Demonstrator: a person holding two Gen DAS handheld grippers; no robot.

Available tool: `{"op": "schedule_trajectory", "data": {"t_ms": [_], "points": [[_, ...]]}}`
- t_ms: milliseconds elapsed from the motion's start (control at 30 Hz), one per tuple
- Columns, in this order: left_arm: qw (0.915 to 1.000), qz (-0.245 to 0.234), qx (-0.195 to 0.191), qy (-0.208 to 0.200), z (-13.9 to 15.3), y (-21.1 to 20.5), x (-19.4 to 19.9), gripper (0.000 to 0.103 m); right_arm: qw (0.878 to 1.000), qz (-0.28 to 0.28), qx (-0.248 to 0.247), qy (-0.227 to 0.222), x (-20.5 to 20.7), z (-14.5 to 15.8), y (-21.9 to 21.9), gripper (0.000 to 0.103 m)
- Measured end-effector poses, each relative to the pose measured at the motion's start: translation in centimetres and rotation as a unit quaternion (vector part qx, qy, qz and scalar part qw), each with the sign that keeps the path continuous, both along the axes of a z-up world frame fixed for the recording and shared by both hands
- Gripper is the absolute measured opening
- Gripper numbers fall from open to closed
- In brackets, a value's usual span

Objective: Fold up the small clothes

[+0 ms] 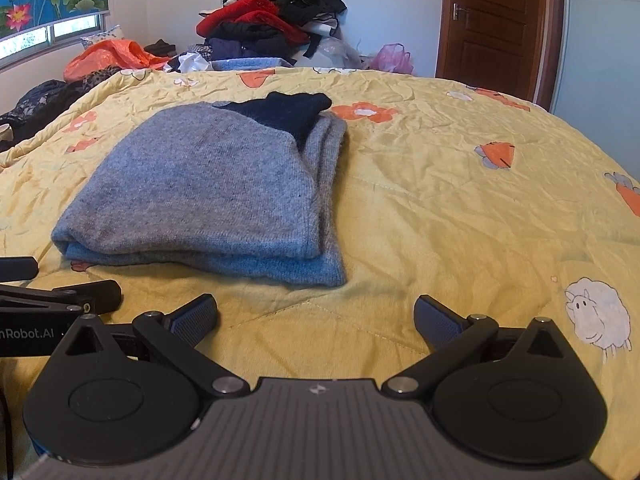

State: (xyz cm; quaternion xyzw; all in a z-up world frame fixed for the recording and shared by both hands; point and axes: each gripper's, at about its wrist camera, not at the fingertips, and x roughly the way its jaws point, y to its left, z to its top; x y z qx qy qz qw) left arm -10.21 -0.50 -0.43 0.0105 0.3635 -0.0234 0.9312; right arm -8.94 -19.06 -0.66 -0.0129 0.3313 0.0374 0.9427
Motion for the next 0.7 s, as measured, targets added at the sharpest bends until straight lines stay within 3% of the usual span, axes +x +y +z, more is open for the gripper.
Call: {"op": "schedule_trajectory", "data": {"t_ms": [700], "points": [[0.9999,0.011,-0.001,-0.007,-0.09,-0.01,-0.14,0.103,1.0,-0.003,-0.004,0.0,0.16,-0.14,-0.01,0.103]]}}
